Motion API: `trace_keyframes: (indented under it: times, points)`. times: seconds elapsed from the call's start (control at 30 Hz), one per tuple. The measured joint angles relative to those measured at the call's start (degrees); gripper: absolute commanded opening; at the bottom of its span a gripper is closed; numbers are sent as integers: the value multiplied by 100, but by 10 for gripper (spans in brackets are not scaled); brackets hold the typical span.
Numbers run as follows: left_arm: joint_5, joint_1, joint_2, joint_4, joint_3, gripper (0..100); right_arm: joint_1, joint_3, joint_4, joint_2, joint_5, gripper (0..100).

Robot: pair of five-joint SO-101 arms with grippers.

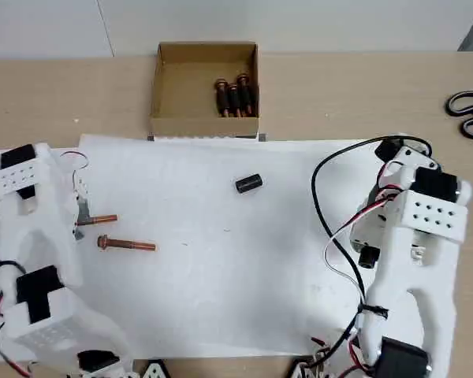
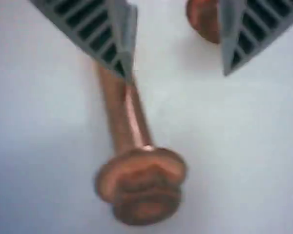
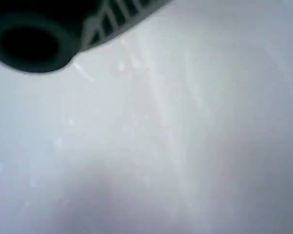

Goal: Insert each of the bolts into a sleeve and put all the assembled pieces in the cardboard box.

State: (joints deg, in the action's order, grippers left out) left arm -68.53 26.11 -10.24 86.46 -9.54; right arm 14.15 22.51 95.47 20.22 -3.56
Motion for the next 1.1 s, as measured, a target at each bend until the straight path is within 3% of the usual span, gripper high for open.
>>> trace_keyframes:
  times: [0.6, 1.1]
  points:
    - [97, 35, -53, -747, 18, 119, 0, 35, 0, 0, 0, 3]
    - [97, 18, -826, -800, 158, 115, 0, 501, -9, 0, 0, 3]
